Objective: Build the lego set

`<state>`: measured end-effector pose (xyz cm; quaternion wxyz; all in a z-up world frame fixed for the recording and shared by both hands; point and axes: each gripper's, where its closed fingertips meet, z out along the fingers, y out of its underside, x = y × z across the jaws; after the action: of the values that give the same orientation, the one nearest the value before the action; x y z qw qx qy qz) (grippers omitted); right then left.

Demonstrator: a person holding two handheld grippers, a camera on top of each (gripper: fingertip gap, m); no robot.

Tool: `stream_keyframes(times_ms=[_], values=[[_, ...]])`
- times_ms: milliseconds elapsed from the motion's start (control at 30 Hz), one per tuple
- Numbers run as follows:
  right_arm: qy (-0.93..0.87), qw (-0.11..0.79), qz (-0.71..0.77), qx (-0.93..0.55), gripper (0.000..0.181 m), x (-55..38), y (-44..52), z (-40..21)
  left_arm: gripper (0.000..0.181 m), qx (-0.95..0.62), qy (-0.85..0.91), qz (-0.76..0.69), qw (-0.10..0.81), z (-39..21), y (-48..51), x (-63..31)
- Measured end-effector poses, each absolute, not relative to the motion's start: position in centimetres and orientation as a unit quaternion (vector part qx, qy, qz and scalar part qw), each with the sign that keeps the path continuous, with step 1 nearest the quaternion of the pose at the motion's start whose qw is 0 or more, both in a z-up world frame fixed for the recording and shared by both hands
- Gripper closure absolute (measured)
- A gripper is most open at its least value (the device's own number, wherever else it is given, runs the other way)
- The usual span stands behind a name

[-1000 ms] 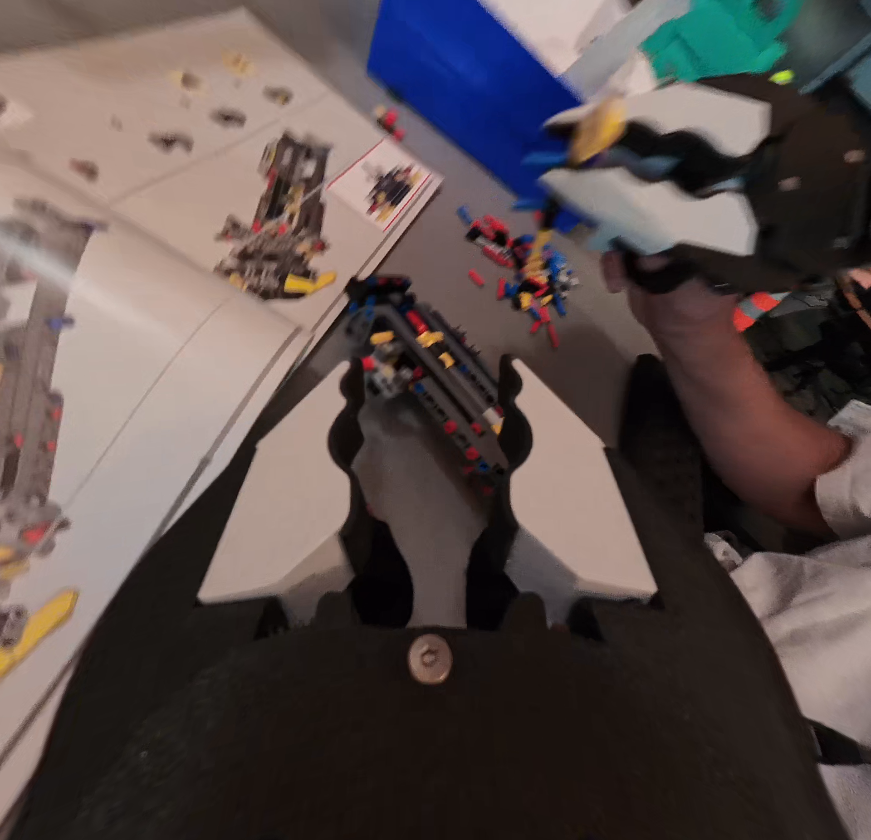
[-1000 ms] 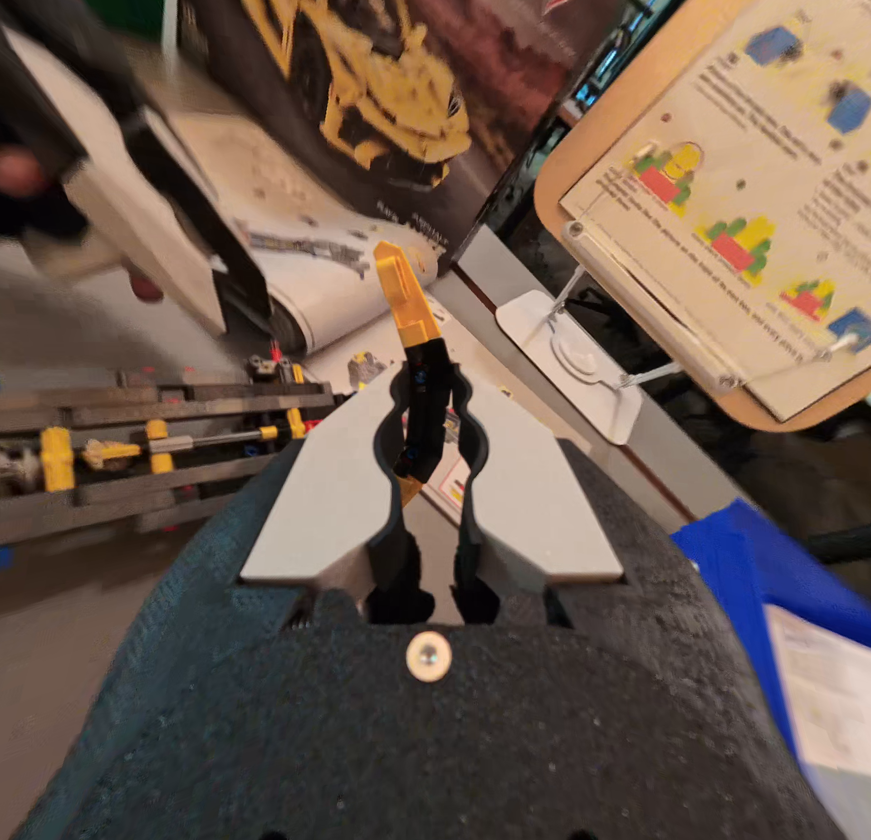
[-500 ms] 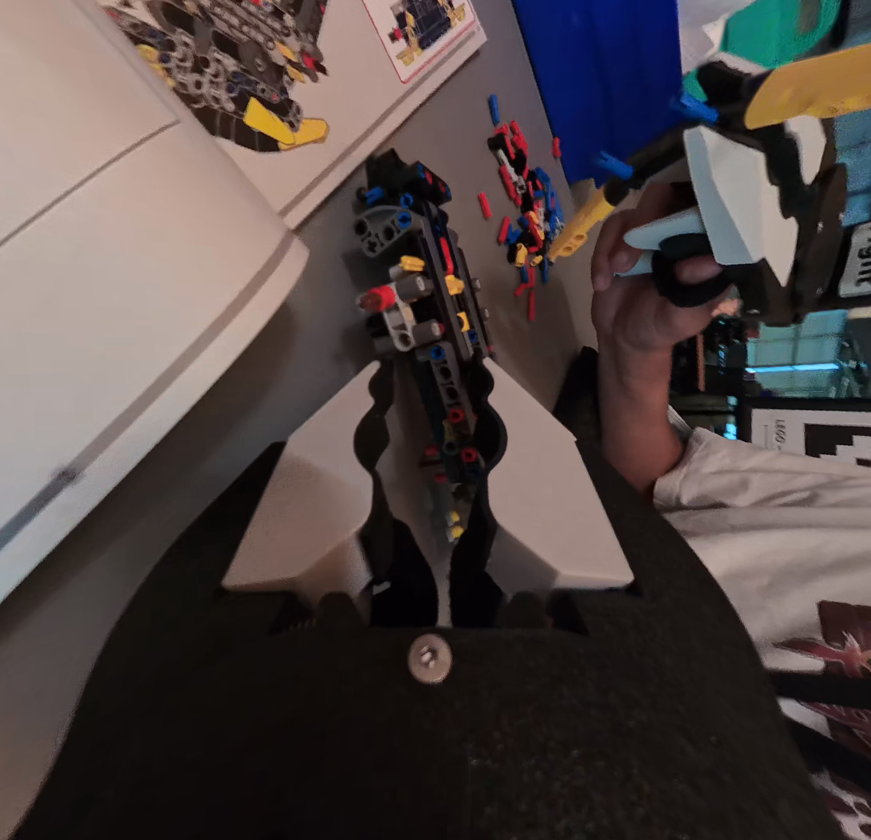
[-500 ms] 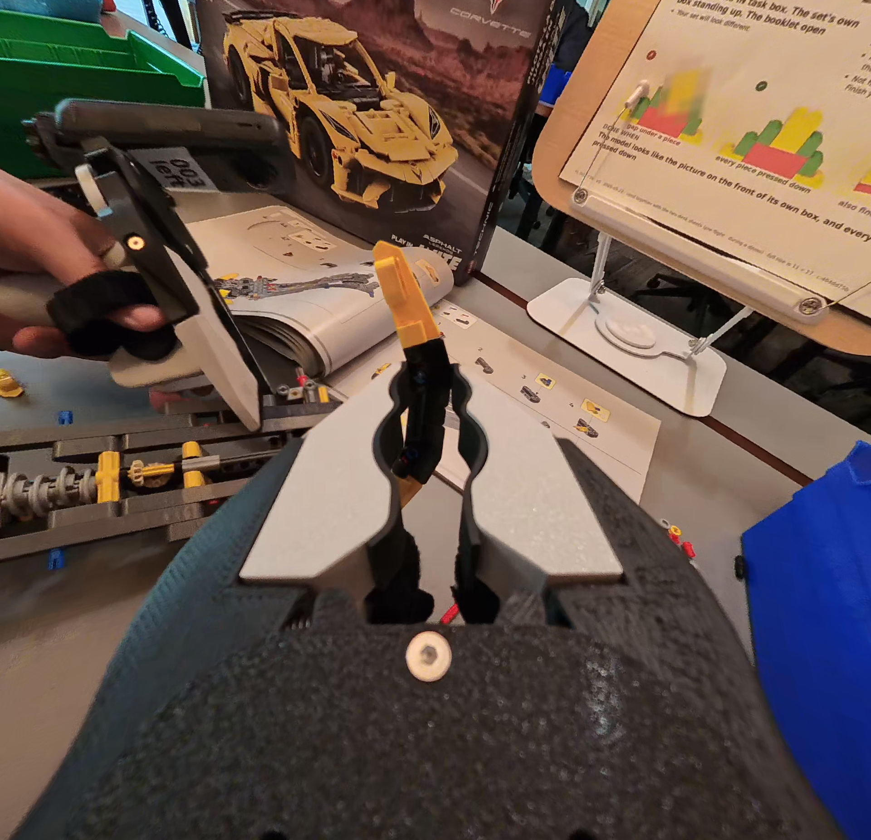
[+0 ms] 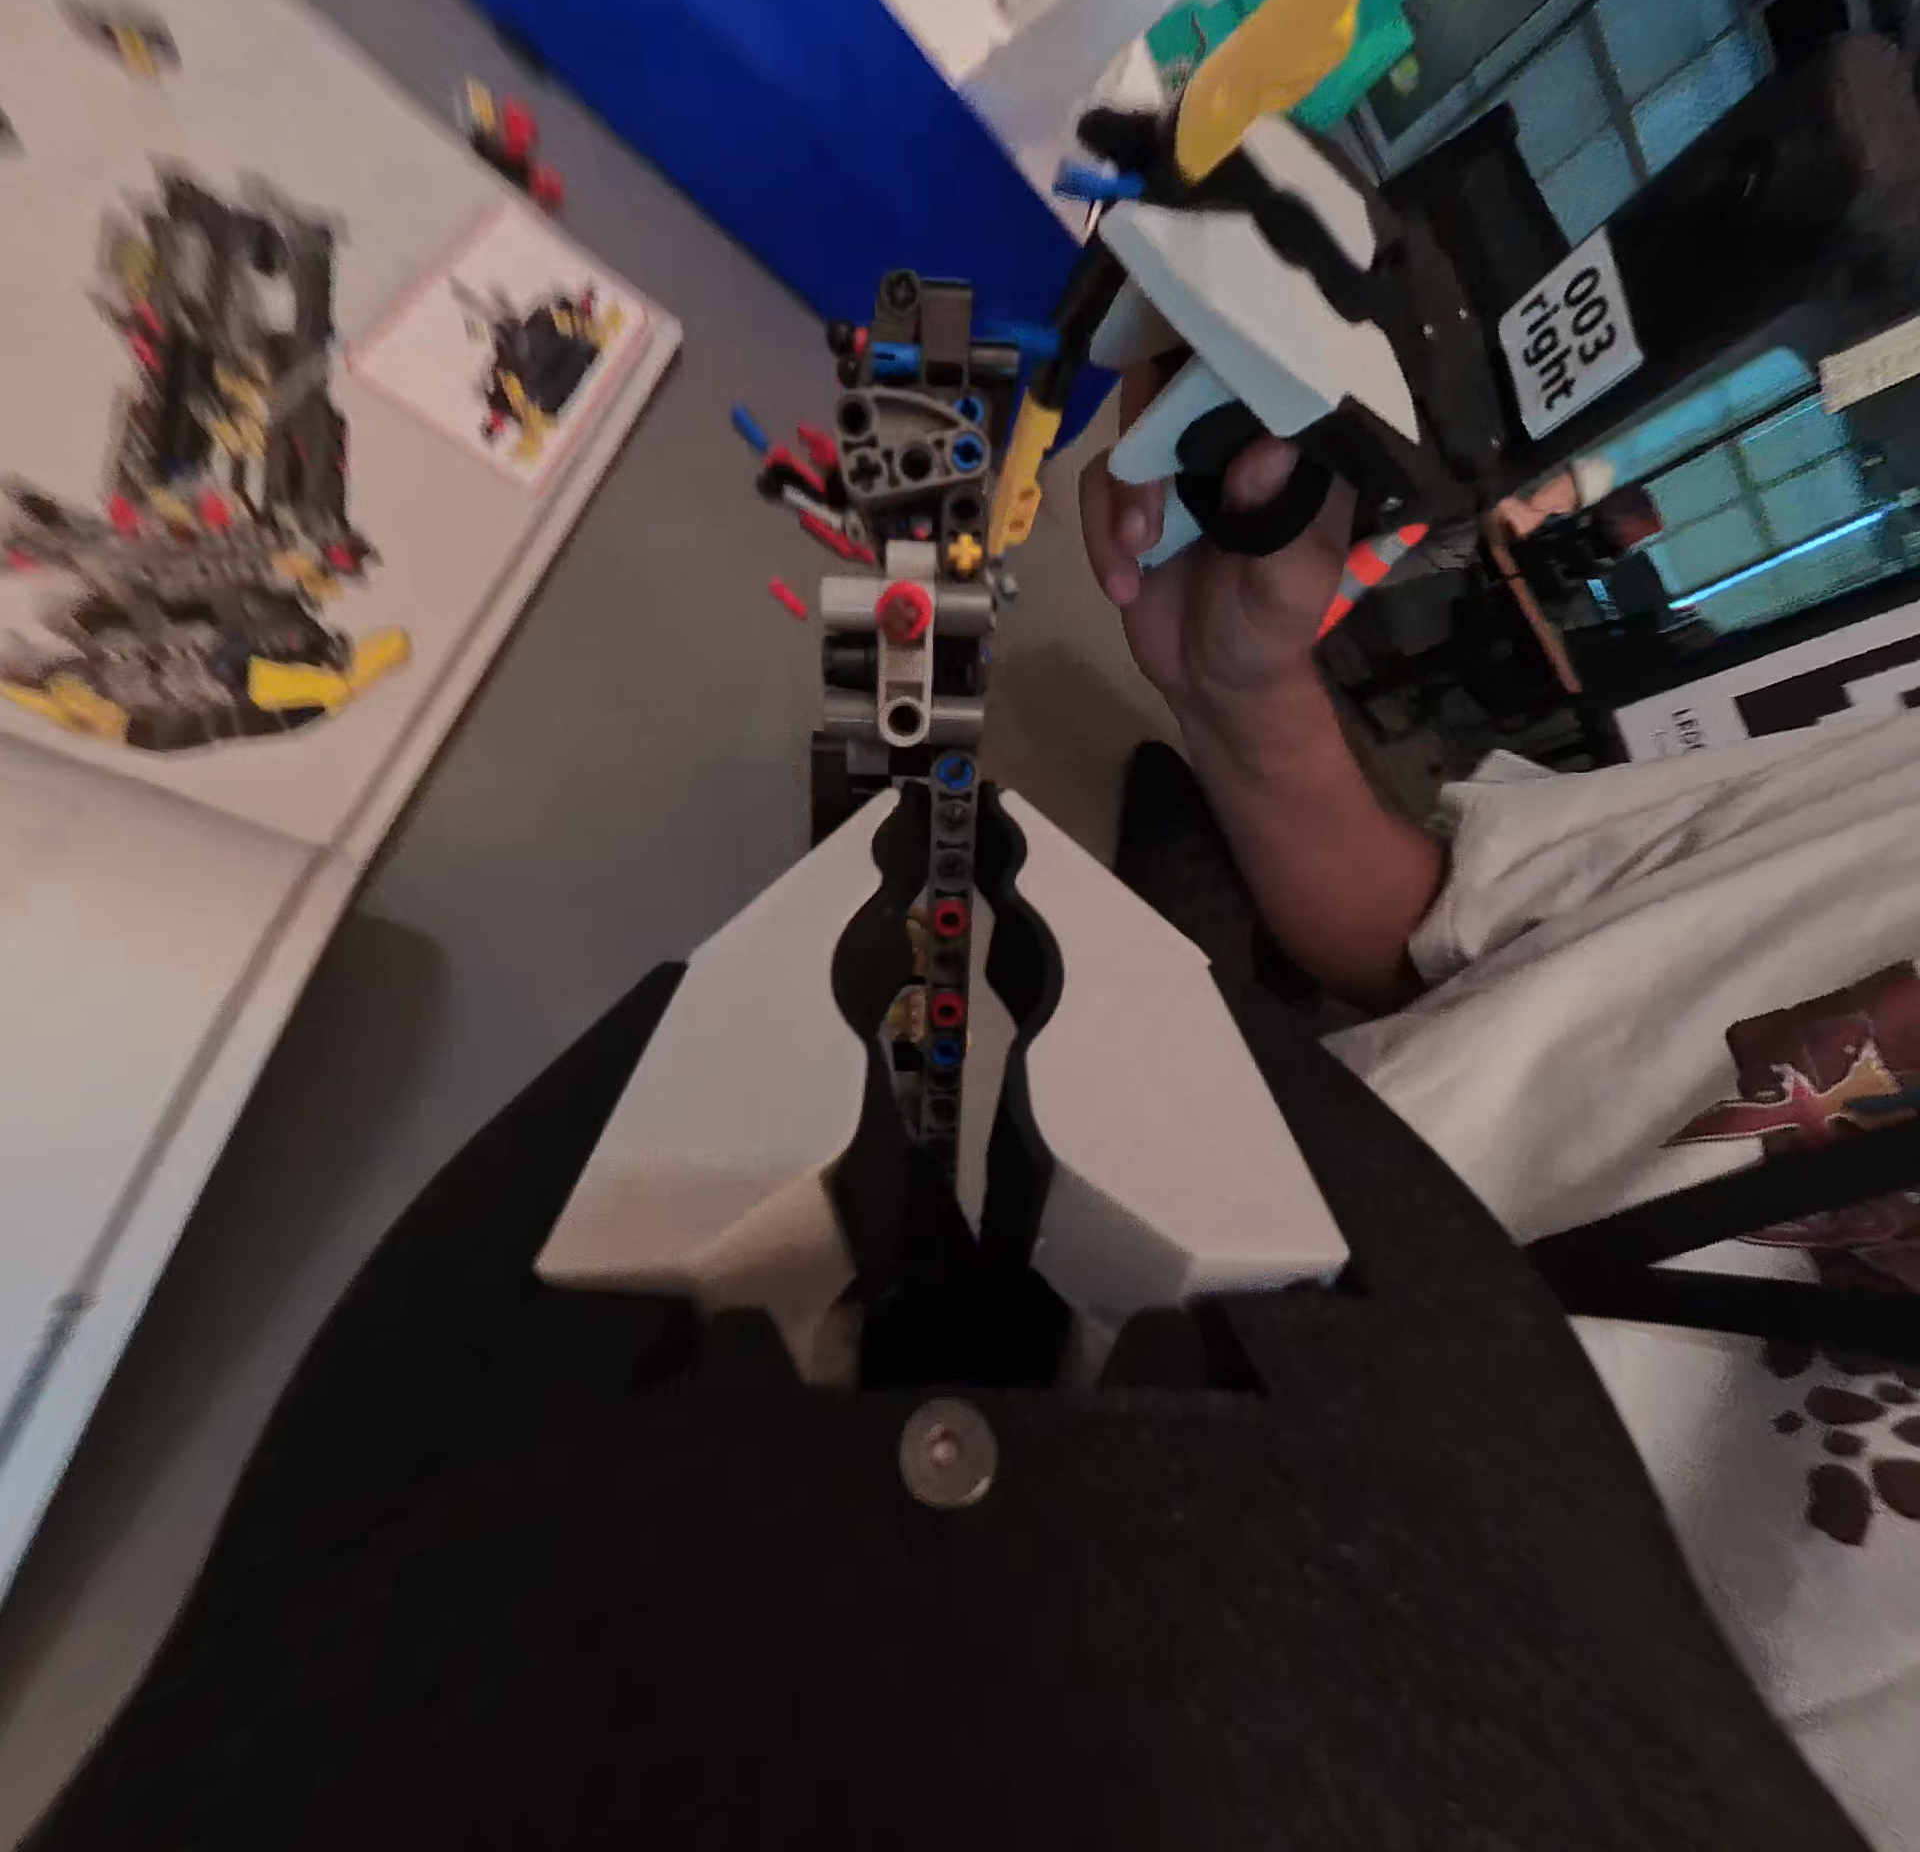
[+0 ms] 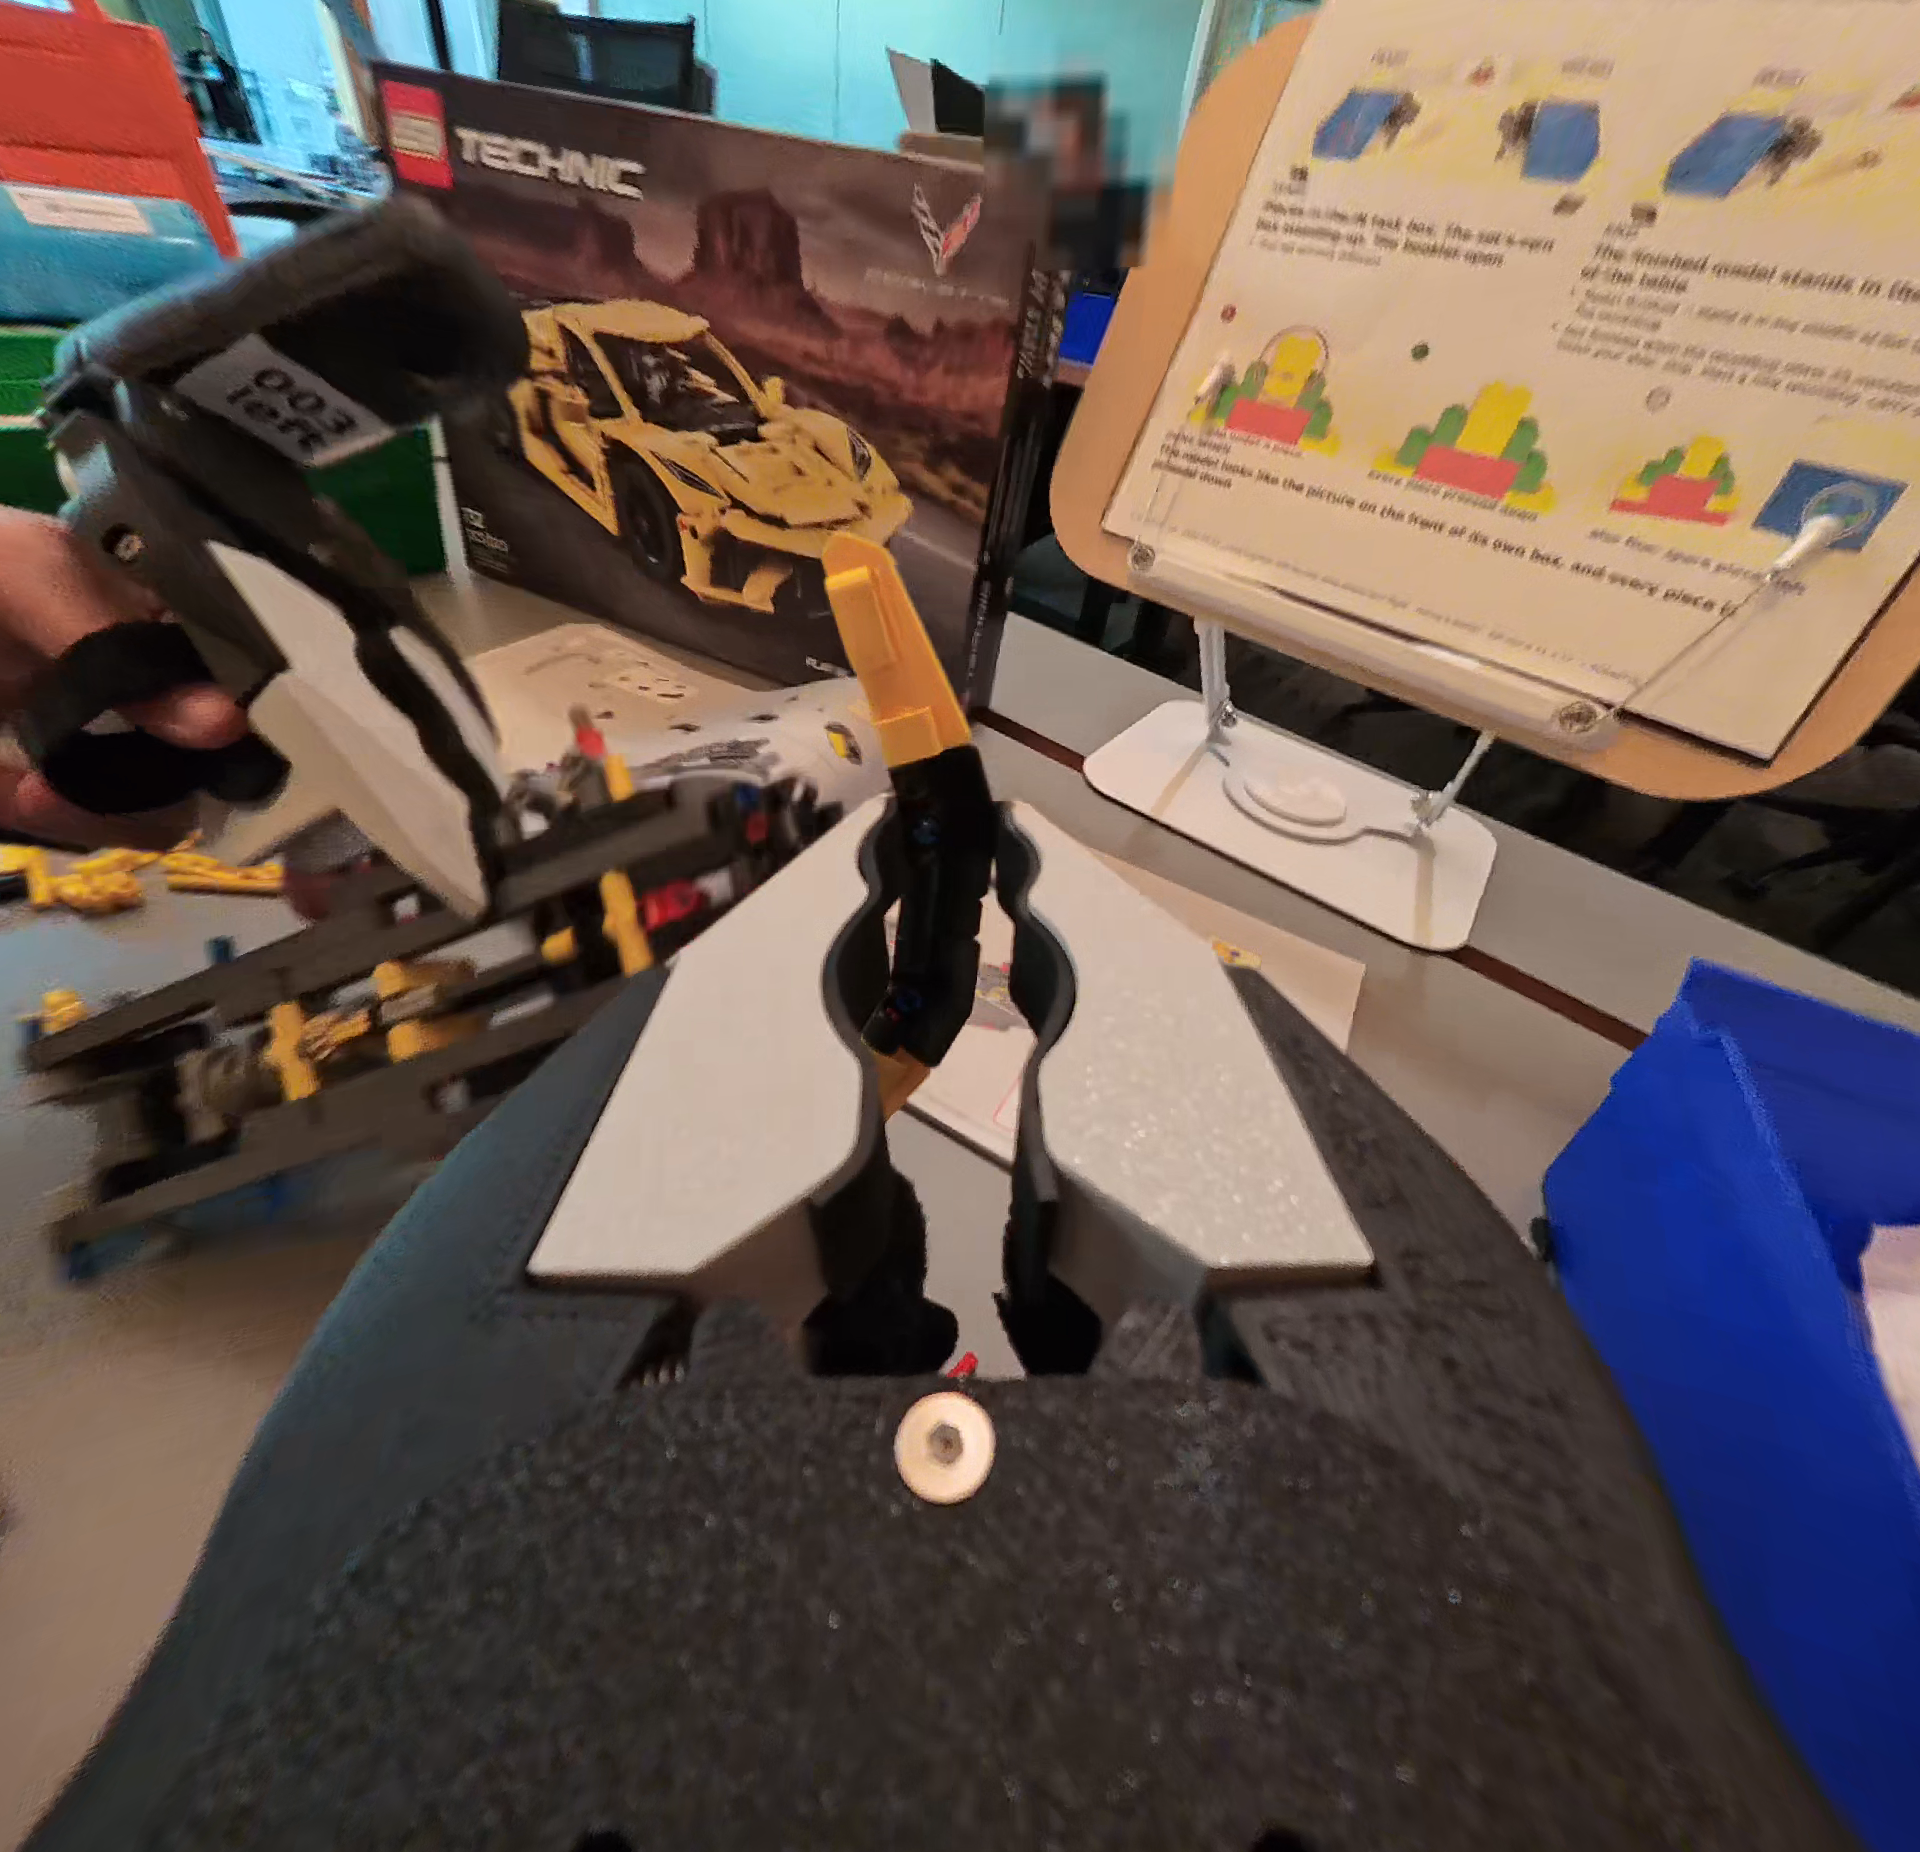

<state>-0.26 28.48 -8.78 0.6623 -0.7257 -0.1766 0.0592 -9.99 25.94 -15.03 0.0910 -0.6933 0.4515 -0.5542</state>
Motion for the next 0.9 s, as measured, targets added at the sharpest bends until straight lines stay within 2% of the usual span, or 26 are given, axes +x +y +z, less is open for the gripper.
stream_keyframes(times_ms=[167, 267, 400, 900], values=[[-0.246, 0.672, 0.032, -0.697, 0.165, -3.1, 26.7, -5.7, 0.175, -0.668, 0.473, -0.522, 0.237, -11.5, 27.0, -11.1], [-0.282, 0.687, -0.008, -0.669, 0.165, -4.4, 26.2, -4.4, 0.174, -0.658, 0.475, -0.504, 0.295, -10.6, 26.3, -11.5], [-0.363, 0.705, -0.163, -0.587, 0.166, -6.8, 25.2, -4.0, 0.174, -0.632, 0.505, -0.465, 0.360, -10.2, 24.4, -11.9], [-0.395, 0.700, -0.173, -0.568, 0.166, -9.5, 22.2, -3.6, 0.174, -0.604, 0.507, -0.454, 0.414, -10.9, 22.0, -13.2]])
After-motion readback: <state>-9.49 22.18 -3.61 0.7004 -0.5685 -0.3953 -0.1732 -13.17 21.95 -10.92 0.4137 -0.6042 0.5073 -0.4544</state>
